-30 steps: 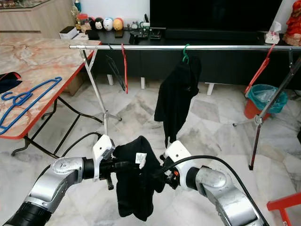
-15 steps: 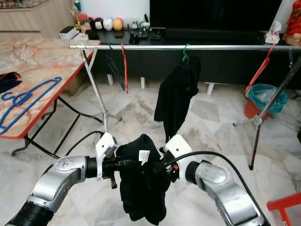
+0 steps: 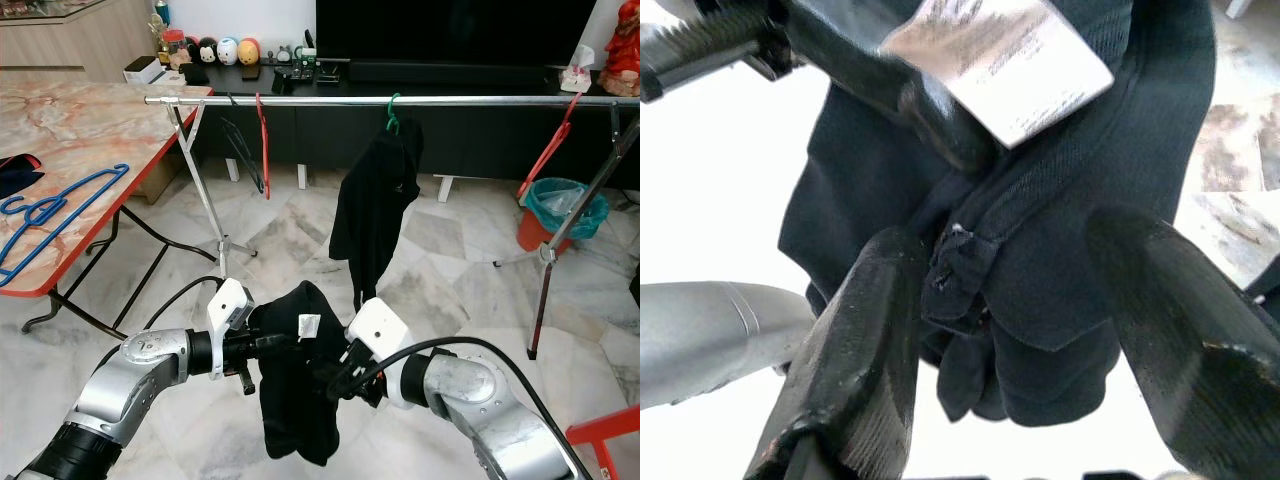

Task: Hang hanger

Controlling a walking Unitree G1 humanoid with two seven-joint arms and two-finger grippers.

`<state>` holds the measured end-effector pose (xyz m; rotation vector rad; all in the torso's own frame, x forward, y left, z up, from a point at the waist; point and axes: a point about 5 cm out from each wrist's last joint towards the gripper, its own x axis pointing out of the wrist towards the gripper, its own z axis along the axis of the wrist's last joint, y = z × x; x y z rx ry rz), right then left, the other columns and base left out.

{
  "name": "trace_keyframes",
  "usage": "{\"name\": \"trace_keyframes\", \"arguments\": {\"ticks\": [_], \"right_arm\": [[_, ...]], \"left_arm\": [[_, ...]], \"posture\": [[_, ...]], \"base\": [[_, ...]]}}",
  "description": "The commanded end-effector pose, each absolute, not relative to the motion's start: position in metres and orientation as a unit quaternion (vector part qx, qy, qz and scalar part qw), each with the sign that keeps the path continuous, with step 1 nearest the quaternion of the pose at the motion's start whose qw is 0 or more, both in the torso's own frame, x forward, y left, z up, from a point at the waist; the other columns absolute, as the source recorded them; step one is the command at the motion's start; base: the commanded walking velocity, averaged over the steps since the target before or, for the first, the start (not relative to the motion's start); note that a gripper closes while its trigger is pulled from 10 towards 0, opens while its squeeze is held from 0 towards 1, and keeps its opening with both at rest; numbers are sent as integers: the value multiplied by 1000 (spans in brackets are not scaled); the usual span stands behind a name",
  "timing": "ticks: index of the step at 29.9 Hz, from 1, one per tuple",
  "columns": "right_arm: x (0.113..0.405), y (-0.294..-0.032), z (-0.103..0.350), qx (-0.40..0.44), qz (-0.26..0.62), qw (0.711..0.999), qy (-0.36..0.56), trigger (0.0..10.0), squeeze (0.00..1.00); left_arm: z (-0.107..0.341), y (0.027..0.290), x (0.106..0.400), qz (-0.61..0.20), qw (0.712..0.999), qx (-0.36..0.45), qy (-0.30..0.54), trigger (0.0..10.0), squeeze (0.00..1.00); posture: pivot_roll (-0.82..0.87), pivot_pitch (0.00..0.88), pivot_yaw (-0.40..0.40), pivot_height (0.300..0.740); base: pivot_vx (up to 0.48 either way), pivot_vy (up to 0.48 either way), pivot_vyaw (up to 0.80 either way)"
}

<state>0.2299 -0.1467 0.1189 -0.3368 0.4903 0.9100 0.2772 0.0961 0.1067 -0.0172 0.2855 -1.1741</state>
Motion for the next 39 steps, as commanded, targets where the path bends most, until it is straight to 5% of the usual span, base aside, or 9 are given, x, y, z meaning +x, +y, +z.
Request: {"name": "trace_keyframes", "arguments": {"ticks": [1,10,19,39], "right_arm": [[235,-149,115,-172,415,861,239,10000,0],[249,-154,98,-163,353,887,251,10000,0],[240,-157,111,-123,382,887,226,10000,0],[214,-138,126,-142,491,833,212,10000,0]], "left_arm": [[117,95,279,-562,819,-6,119,10000,0],[122,91,280,-567,816,-21,111,10000,0],[120,90,281,-564,818,-22,110,10000,0],[120,88,284,-561,820,-25,109,10000,0]], "posture": [[-16,37,27,740],[-9,37,23,740],[-13,34,23,740],[-15,32,20,740]], "base": [[0,0,0],[0,0,0],[0,0,0],[0,0,0]]}}
